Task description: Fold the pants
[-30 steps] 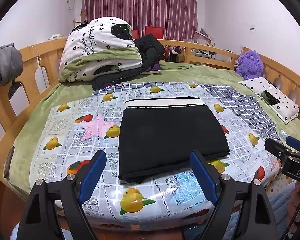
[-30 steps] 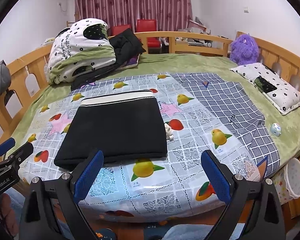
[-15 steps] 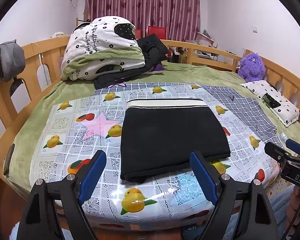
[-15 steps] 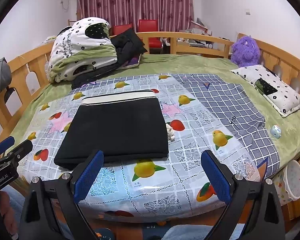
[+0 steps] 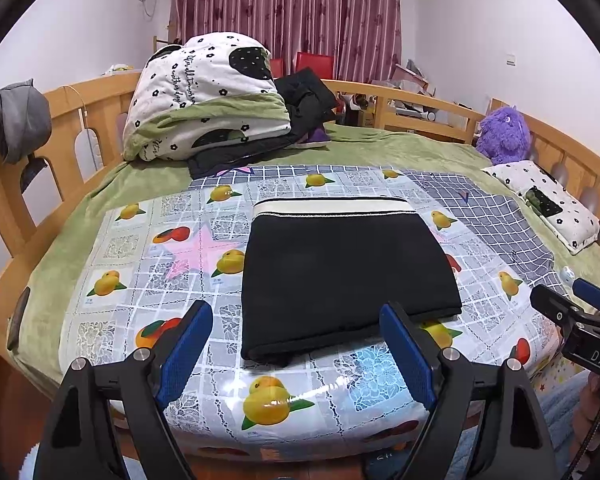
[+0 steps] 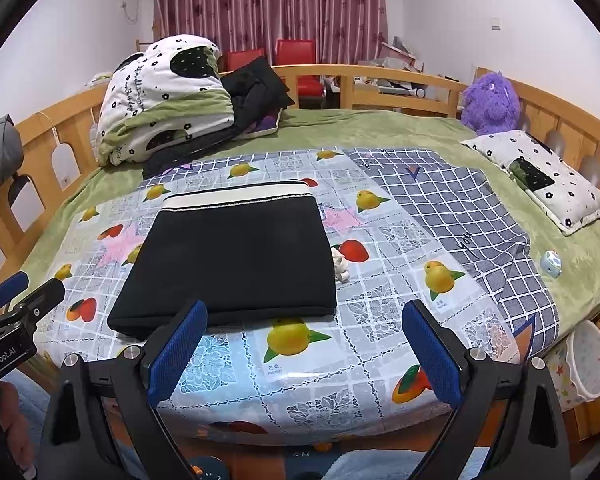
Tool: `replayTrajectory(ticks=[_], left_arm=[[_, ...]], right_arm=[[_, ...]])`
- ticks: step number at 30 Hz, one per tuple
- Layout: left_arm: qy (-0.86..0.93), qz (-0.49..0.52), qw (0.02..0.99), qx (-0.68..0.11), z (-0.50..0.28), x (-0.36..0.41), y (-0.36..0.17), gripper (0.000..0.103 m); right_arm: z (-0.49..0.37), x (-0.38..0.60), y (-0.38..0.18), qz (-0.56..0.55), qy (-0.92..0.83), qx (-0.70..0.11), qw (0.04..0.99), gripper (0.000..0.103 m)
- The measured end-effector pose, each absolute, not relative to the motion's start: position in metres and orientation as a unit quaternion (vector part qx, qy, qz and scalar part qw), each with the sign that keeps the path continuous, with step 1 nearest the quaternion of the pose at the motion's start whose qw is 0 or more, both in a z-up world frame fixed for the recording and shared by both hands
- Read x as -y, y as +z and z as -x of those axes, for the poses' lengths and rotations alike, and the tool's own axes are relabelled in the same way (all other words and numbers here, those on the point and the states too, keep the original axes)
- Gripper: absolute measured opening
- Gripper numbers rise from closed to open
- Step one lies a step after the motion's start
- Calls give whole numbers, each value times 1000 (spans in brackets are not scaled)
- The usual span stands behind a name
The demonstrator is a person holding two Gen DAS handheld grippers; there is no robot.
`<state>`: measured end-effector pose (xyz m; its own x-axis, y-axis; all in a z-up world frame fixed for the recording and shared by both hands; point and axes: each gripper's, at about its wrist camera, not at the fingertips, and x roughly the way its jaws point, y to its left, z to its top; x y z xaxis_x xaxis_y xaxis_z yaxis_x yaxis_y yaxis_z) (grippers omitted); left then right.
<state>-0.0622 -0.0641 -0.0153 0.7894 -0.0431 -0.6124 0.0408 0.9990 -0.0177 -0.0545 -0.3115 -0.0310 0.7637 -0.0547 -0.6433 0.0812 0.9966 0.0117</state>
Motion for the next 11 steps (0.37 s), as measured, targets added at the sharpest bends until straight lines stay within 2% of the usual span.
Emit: replayTrajectory(ticks=[11], left_arm=[[-21,3,946,-323,62,64,-14,85]], right_arm=[[55,311,-30,-18,-36,-340,939,97]])
